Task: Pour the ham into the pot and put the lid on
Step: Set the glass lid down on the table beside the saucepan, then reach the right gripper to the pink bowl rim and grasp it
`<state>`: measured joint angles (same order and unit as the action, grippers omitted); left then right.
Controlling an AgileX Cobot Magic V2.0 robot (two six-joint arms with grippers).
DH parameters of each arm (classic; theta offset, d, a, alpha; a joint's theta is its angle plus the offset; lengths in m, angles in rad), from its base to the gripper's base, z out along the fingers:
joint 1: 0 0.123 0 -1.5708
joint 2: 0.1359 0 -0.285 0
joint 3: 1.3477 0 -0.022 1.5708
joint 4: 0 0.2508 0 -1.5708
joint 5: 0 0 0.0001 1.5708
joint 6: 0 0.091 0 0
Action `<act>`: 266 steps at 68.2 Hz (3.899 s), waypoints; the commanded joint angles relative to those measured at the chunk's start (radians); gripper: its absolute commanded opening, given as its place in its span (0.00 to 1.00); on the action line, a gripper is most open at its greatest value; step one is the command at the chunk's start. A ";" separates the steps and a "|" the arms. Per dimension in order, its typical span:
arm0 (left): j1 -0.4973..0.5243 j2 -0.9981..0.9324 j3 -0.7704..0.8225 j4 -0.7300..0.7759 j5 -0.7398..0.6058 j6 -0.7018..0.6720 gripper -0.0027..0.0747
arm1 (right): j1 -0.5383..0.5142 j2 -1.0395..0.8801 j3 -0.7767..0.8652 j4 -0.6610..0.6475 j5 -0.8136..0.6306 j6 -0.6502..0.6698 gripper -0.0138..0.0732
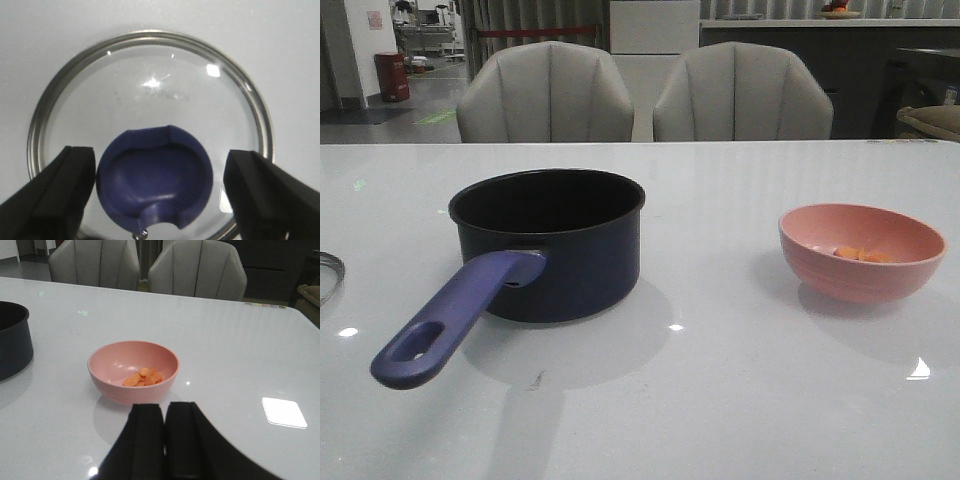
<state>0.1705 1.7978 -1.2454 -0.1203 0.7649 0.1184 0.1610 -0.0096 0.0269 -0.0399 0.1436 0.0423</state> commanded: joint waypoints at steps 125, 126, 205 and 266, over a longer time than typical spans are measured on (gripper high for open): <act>-0.425 -1.542 0.832 -0.074 -0.352 0.027 0.75 | -0.003 -0.020 -0.005 -0.086 -0.119 -0.013 0.33; -0.425 -1.542 0.832 -0.074 -0.352 0.027 0.75 | -0.003 -0.020 -0.005 -0.086 -0.119 -0.013 0.33; -0.431 -1.542 0.833 -0.070 -0.361 0.027 0.75 | -0.003 0.681 -0.520 0.125 0.118 -0.004 0.49; -0.431 -1.542 0.833 -0.070 -0.339 0.027 0.75 | -0.125 1.756 -1.213 0.183 0.429 -0.028 0.68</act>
<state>-0.2636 0.2483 -0.3840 -0.1820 0.4943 0.1465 0.0440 1.7125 -1.1139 0.1328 0.5828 0.0288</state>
